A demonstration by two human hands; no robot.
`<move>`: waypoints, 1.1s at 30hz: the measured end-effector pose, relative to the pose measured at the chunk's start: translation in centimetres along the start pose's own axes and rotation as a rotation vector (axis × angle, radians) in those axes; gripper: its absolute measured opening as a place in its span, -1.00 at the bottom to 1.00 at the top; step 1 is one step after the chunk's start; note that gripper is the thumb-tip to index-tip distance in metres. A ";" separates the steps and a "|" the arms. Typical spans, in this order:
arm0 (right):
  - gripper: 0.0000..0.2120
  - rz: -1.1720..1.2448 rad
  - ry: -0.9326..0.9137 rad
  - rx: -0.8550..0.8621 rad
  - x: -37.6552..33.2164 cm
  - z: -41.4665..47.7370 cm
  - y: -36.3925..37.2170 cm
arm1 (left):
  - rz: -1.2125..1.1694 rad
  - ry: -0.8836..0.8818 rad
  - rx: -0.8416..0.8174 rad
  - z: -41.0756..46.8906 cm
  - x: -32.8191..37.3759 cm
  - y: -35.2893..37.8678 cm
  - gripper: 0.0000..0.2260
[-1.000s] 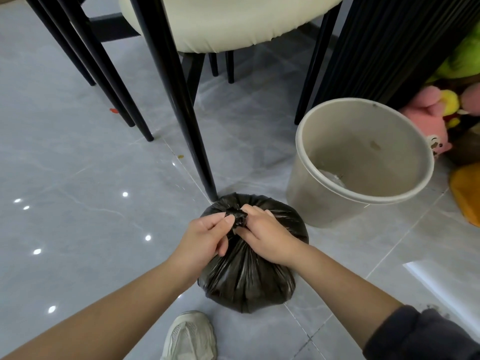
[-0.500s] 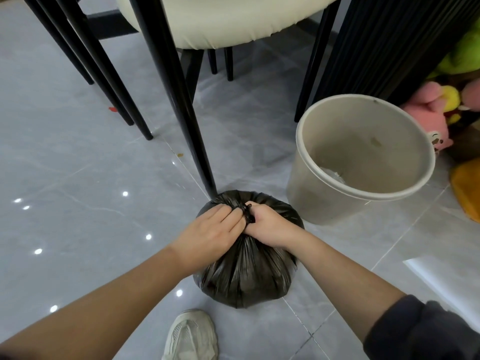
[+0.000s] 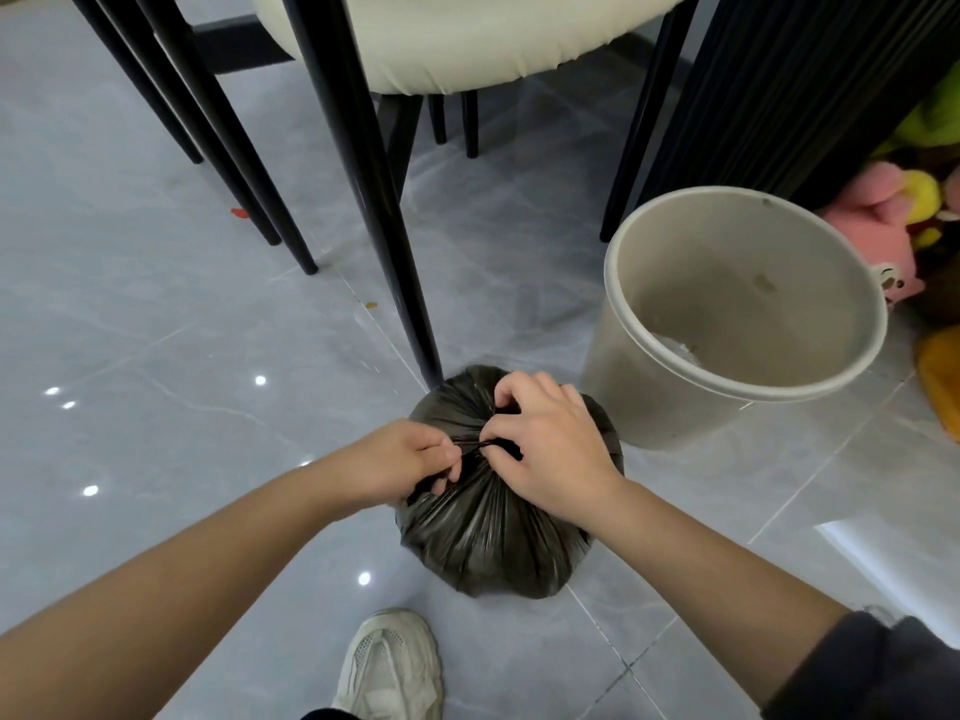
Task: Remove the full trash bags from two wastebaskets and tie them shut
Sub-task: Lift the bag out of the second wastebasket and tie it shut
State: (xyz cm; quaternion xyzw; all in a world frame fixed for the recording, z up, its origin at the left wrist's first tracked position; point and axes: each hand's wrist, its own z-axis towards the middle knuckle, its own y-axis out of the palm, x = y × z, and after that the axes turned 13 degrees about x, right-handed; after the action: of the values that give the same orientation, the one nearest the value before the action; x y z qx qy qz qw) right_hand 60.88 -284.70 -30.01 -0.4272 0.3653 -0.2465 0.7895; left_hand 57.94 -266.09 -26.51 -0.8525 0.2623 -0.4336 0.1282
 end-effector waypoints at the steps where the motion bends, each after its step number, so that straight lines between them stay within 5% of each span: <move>1: -0.85 -0.029 -0.014 0.000 -0.2 0.1 -0.3 | -0.036 -0.024 -0.013 -0.5 -0.1 0.2 -0.74; 4: -0.84 0.020 0.186 -0.125 -1.1 0.8 -1.3 | -0.031 0.010 -0.024 -1.7 -0.6 2.0 -0.74; 11: -0.87 0.723 1.150 -0.332 -2.1 2.1 -2.0 | 0.556 0.295 0.332 -2.4 -1.8 6.5 -0.74; 16: -0.80 0.541 1.049 -0.318 -1.8 2.2 -1.9 | 0.744 0.399 0.393 -2.8 -1.2 7.5 -0.72; 21: -0.80 0.855 1.390 -0.455 -2.5 2.8 -2.0 | 0.941 0.436 0.337 -2.5 -1.8 7.8 -0.82; 24: -0.75 0.705 1.176 -0.578 -2.5 2.7 -2.6 | 0.831 0.499 0.272 -2.5 -2.0 7.3 -0.74; 29: -0.72 -0.036 0.246 -0.603 -1.8 2.2 -4.0 | 0.308 0.484 0.472 -1.0 -0.4 3.0 -0.80; 33: -0.74 -0.323 -0.193 -0.594 -2.9 1.0 -4.3 | 0.024 0.391 0.443 1.6 1.8 2.2 -0.90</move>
State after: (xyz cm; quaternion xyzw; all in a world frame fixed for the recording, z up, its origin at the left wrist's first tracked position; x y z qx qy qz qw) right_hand 59.59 -284.38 -24.86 -0.7118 0.2725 -0.2099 0.6124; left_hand 59.32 -268.96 -27.21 -0.7011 0.1908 -0.6346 0.2633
